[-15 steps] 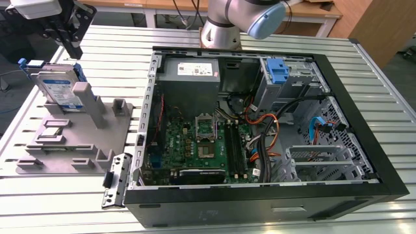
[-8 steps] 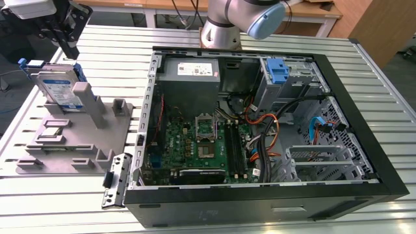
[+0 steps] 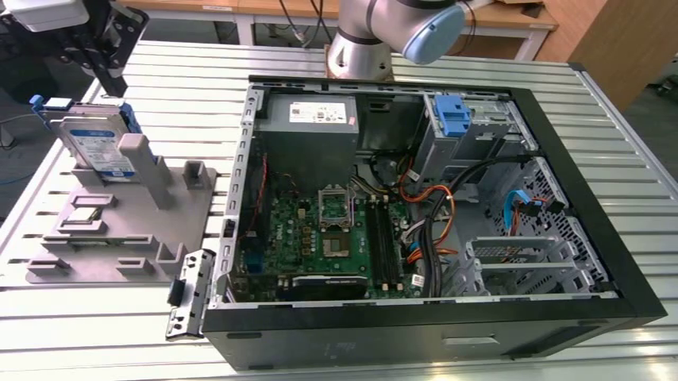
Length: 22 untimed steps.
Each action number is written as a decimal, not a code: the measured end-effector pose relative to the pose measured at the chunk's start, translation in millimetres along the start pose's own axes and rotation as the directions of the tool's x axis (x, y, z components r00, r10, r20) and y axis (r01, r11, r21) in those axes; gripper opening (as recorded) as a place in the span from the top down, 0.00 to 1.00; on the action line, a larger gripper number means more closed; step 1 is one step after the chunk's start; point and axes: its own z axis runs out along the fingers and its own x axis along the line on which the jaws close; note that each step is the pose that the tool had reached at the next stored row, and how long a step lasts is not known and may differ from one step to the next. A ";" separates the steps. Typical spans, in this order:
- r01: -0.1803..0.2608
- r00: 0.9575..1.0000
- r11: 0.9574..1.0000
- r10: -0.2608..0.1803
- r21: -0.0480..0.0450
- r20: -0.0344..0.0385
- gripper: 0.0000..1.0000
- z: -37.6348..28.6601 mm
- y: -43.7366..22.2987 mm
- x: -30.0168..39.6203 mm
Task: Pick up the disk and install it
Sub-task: 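Reach for the disk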
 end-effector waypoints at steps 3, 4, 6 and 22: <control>0.000 1.000 1.000 0.000 0.000 0.000 0.90 0.9 -0.2 2.2; 0.000 1.000 1.000 0.000 0.000 0.000 0.90 1.2 -0.3 3.0; 0.000 1.000 1.000 0.000 0.000 0.000 0.90 1.5 -0.4 3.7; 0.000 1.000 1.000 0.000 0.000 0.000 0.90 1.4 -0.8 9.8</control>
